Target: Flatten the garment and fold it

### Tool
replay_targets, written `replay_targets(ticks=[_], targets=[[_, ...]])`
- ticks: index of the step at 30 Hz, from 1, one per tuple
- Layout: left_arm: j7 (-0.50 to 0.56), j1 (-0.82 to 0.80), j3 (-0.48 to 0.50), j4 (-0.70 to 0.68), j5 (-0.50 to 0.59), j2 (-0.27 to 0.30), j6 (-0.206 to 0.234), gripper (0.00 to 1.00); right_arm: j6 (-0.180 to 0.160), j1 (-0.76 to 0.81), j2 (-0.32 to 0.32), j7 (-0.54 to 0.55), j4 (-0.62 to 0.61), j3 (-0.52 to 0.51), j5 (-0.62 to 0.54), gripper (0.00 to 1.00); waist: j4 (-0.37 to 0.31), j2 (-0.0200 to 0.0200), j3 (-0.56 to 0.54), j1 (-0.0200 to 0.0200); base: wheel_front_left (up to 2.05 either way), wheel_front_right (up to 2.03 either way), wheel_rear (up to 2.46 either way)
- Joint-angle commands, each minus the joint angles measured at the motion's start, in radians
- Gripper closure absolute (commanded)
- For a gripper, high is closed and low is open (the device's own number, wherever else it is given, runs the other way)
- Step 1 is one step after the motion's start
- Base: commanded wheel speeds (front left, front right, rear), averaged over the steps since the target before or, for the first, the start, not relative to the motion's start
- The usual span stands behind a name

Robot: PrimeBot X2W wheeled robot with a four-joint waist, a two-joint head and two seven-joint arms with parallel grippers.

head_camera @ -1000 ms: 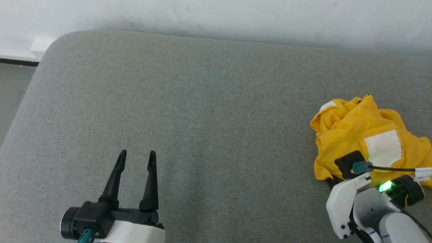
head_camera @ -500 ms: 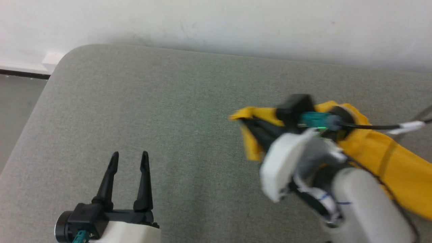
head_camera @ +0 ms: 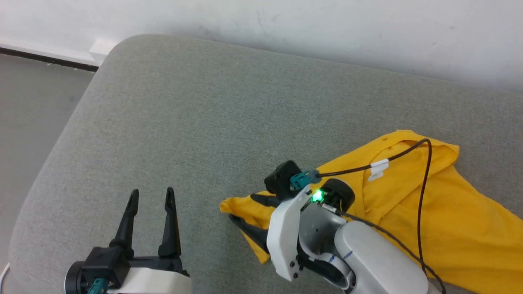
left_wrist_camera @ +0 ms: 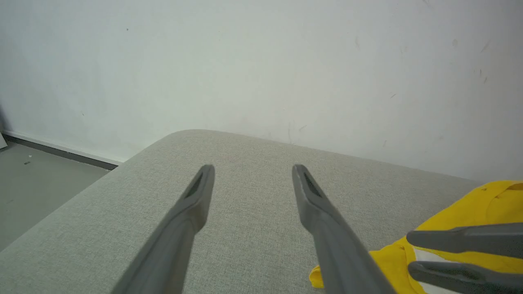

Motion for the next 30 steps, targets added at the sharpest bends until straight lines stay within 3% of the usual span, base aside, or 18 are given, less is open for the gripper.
replay_targets(ticks=[1, 5, 9, 18, 24, 30], targets=[[-0.005, 0.0, -0.007, 0.006, -0.001, -0.002, 0.006, 0.0, -0.001, -0.022, 0.002, -0.027, 0.012, -0.01, 0.014, 0.0, 0.0, -0.0001, -0.003, 0.0, 0.0, 0.0, 0.0], [-0.005, 0.001, -0.019, 0.006, 0.0, -0.002, 0.008, 0.0, -0.001, -0.047, 0.002, -0.091, 0.008, -0.076, 0.016, 0.0, -0.027, -0.0001, -0.02, 0.0, 0.0, 0.0, 0.0], [-0.005, 0.002, -0.022, -0.008, 0.018, -0.002, 0.005, 0.0, -0.001, -0.036, 0.002, -0.166, -0.024, -0.212, -0.044, 0.0, -0.07, -0.0001, -0.041, 0.0, 0.0, 0.0, 0.0], [-0.005, 0.022, -0.032, -0.059, 0.046, 0.001, -0.02, 0.0, -0.001, 0.252, 0.002, -0.325, -0.273, -0.661, -0.267, 0.0, -0.169, -0.0001, -0.046, 0.0, 0.0, 0.0, 0.0], [-0.005, 0.041, -0.042, -0.095, 0.044, 0.001, -0.047, 0.0, -0.001, 0.499, 0.002, -0.47, -0.385, -0.923, -0.243, 0.0, -0.211, -0.0001, -0.029, 0.0, 0.0, 0.0, 0.0], [-0.005, 0.066, -0.065, -0.107, 0.087, 0.023, -0.072, 0.0, -0.001, 0.604, 0.002, -0.54, -0.352, -0.992, -0.171, 0.0, -0.239, -0.0001, -0.021, 0.0, 0.0, 0.0, 0.0]])
